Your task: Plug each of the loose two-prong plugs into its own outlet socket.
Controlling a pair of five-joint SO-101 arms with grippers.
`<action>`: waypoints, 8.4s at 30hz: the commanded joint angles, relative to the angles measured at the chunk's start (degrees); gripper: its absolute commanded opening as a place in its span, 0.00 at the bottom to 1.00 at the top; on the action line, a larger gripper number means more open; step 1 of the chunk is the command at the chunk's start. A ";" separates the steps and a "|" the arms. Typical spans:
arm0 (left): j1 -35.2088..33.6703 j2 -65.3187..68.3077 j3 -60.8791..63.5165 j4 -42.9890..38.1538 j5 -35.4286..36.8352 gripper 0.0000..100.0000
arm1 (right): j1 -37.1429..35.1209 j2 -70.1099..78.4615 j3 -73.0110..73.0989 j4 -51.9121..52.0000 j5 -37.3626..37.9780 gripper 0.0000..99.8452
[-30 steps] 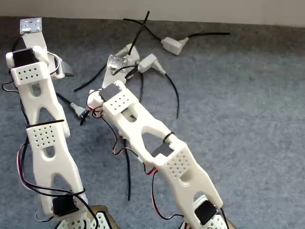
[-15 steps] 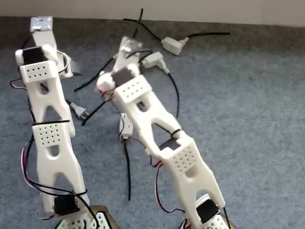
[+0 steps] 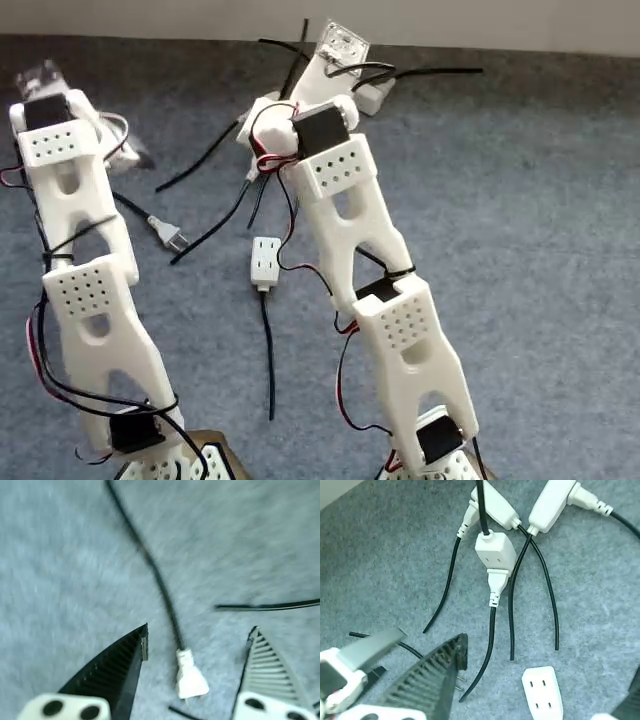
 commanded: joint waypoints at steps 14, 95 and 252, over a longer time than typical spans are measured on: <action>6.73 -8.57 28.00 0.35 29.45 0.31 | 0.31 -1.45 -2.51 0.40 0.00 0.47; 6.55 1.63 15.08 1.14 -21.89 0.13 | -1.63 -1.45 -2.51 0.48 0.00 0.47; -12.26 -6.64 20.79 -1.67 -45.89 0.18 | -2.77 3.12 -3.12 0.04 0.00 0.47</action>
